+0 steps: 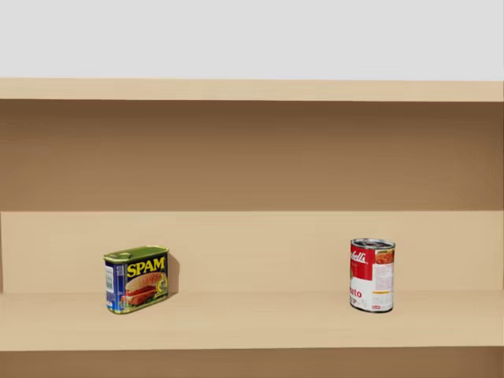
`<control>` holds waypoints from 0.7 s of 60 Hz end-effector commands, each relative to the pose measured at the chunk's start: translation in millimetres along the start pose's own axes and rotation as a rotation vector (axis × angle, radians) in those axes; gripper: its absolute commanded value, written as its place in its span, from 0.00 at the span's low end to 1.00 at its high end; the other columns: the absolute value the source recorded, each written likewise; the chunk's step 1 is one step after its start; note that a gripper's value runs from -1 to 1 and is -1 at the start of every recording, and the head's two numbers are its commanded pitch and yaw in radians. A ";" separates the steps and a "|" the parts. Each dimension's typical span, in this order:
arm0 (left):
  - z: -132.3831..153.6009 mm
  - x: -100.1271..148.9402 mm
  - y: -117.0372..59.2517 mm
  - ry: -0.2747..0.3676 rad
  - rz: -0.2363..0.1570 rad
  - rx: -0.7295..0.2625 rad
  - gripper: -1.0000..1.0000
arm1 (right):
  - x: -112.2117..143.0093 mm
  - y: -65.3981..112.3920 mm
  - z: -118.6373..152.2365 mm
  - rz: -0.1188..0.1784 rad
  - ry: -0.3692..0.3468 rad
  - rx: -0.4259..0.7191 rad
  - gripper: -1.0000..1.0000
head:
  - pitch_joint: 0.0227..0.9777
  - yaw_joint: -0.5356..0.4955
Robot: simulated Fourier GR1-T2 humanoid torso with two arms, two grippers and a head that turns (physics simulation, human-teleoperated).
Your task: Retrieve the pudding box from the shelves.
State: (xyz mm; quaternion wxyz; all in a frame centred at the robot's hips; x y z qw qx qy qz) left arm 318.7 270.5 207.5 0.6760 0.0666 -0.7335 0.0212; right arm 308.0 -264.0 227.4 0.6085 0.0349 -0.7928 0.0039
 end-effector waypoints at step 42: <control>-4.5 -0.7 5.2 0.012 -0.016 0.017 0.00 | -5.2 -1.6 -2.3 0.004 0.062 -0.005 0.00 | 0.56 0.55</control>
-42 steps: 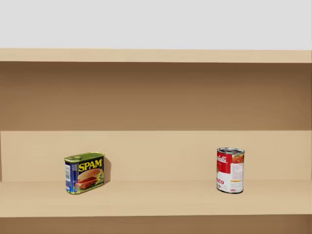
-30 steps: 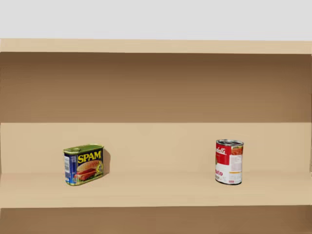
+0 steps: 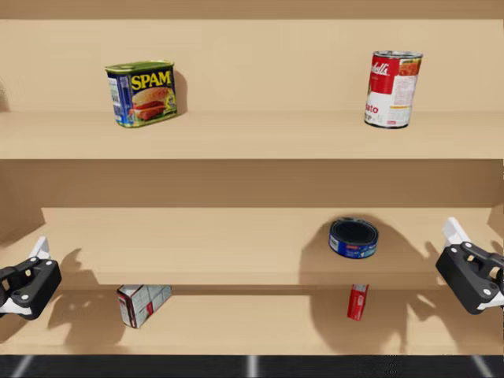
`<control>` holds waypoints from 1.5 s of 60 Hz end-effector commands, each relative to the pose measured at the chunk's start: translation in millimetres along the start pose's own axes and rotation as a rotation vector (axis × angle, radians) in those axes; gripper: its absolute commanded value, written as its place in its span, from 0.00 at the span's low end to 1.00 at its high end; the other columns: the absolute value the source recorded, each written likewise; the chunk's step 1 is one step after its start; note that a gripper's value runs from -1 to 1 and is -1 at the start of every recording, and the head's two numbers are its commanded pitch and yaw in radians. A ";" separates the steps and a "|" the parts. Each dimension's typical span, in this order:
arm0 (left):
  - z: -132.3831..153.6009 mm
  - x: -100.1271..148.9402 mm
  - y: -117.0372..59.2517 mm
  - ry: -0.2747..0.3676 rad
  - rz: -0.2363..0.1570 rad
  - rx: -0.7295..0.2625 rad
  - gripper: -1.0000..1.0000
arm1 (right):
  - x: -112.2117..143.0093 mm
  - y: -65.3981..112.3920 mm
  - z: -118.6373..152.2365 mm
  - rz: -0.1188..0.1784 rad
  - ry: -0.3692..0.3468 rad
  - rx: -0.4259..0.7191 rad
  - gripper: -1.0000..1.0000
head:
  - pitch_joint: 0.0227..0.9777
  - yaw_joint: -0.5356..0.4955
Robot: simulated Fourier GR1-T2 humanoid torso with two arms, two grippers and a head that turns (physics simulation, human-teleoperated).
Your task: Retrieve the pudding box from the shelves.
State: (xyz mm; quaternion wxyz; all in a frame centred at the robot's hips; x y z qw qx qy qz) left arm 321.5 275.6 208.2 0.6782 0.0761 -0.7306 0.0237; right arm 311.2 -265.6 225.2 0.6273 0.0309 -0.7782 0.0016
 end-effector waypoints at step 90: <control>48.2 -60.5 -33.3 0.243 0.122 -0.370 0.00 | -1.0 -6.0 1.1 -0.033 -0.005 0.004 0.00 | 0.71 0.79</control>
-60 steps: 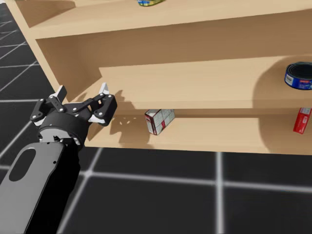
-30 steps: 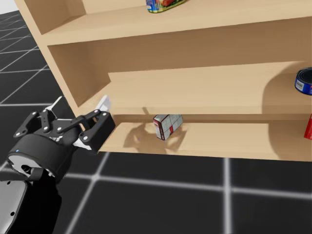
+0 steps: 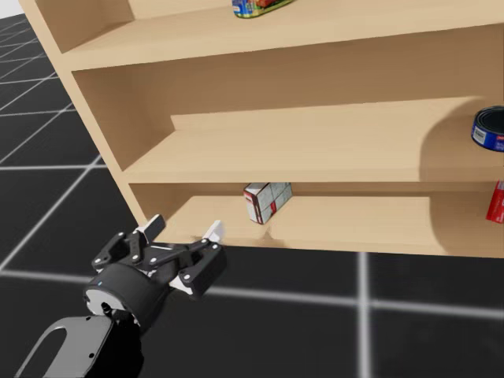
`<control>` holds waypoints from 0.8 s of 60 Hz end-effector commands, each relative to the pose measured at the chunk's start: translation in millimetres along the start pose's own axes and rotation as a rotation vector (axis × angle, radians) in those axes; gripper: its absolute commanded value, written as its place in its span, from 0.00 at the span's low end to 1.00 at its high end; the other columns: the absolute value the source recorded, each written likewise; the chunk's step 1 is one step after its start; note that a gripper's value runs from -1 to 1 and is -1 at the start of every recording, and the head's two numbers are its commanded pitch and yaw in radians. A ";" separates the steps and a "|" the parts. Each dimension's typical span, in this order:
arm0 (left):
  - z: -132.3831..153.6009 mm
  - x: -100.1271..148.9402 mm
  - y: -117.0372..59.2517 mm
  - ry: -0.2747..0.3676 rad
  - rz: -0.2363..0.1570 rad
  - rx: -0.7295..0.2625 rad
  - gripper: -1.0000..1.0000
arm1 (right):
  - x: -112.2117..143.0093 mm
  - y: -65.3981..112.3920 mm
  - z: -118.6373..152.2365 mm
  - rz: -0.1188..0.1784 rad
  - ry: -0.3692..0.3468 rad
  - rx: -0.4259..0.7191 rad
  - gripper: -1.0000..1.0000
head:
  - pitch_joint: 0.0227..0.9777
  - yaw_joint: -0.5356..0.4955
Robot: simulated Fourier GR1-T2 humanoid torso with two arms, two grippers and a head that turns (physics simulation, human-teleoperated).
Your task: Retrieve the pudding box from the shelves.
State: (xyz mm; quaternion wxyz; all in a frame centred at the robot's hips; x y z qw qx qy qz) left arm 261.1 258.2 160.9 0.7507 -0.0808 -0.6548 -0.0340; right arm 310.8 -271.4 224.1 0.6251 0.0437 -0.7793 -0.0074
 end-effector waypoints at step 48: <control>-147.7 -26.8 -26.6 0.128 -0.065 -0.109 0.00 | 0.1 -1.5 -0.8 -0.007 0.002 -0.004 0.00 | 0.72 0.79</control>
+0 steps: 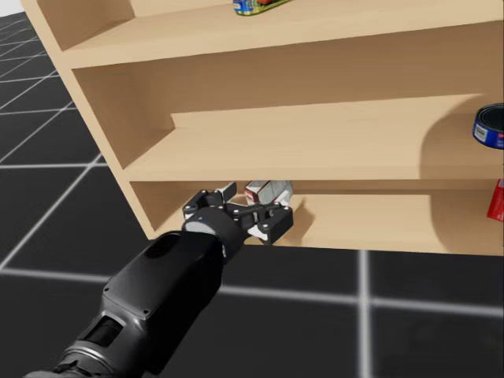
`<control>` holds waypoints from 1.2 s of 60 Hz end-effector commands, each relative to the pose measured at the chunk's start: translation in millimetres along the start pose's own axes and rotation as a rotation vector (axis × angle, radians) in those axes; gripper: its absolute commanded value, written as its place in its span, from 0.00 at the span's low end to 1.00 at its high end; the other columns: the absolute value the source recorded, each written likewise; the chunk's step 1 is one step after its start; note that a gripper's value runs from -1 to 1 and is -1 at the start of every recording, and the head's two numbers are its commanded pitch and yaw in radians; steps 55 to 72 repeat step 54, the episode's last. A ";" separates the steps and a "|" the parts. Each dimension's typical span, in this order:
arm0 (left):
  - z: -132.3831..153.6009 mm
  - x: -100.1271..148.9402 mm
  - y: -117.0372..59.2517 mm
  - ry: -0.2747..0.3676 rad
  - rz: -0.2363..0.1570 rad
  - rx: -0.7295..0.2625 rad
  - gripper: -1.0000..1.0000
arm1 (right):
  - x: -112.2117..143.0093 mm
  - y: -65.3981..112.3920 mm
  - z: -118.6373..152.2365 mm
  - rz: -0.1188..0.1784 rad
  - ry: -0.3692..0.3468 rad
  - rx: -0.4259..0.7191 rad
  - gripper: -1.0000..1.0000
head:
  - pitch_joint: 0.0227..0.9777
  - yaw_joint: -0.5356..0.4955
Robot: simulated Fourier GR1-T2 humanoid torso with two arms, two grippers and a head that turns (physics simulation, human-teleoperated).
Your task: Retrieve the pudding box from the shelves.
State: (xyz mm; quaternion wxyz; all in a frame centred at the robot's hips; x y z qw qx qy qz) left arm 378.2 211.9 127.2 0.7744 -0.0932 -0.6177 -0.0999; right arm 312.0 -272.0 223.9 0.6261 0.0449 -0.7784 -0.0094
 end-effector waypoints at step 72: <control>119.1 26.8 0.1 0.133 -0.038 -0.218 1.00 | 0.5 -3.0 0.5 0.006 -0.005 -0.024 0.00 | 0.71 0.78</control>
